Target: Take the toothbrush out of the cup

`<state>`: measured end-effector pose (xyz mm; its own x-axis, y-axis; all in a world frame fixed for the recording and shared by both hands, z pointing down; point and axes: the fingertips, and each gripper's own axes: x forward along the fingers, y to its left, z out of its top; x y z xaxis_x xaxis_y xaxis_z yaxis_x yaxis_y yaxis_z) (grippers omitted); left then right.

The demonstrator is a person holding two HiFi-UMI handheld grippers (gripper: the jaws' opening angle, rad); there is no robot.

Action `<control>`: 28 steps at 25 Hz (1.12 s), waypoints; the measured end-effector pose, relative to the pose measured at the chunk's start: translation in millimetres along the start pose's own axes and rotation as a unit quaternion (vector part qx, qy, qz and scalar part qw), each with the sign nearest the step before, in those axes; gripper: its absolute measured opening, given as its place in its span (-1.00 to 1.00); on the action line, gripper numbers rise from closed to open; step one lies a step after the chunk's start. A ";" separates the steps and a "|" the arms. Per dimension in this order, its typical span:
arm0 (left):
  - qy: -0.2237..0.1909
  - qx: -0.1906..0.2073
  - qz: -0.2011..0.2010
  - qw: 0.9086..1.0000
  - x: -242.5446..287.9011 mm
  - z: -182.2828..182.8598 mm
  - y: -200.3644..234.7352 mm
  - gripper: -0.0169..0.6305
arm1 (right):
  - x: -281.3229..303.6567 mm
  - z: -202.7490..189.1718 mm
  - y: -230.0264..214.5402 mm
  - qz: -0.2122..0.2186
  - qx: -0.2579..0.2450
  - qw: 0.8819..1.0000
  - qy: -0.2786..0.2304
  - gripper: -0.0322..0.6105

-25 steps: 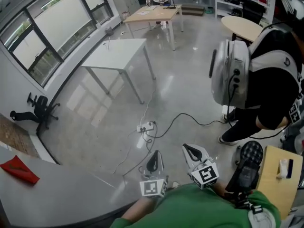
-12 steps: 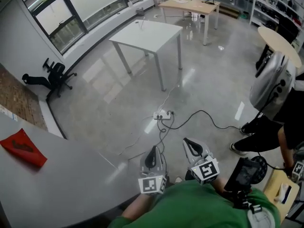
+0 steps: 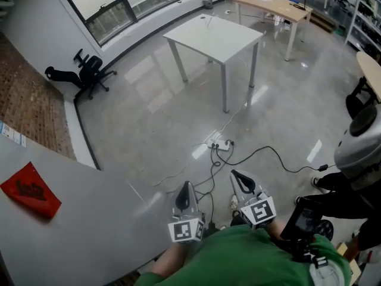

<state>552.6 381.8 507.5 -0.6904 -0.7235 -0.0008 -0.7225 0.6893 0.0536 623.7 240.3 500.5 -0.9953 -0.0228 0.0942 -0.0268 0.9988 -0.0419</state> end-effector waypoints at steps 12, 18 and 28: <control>-0.004 0.026 0.085 0.996 67.4 13.1 -0.9 -0.92 | 61.4 3.1 -66.4 0.069 0.014 0.998 -0.005 -0.89; -0.002 0.035 0.107 0.994 80.0 16.2 4.3 -0.92 | 82.5 2.9 -71.3 0.095 0.029 0.995 -0.008 -0.89; -0.013 0.026 0.138 0.990 104.1 16.0 32.4 -0.93 | 128.0 10.7 -66.7 0.134 0.025 0.991 -0.010 -0.89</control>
<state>456.7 329.5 493.2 -0.8620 -0.5065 -0.0188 -0.5066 0.8622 0.0043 497.1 170.2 504.7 -0.9690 0.2409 0.0542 0.2339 0.9658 -0.1115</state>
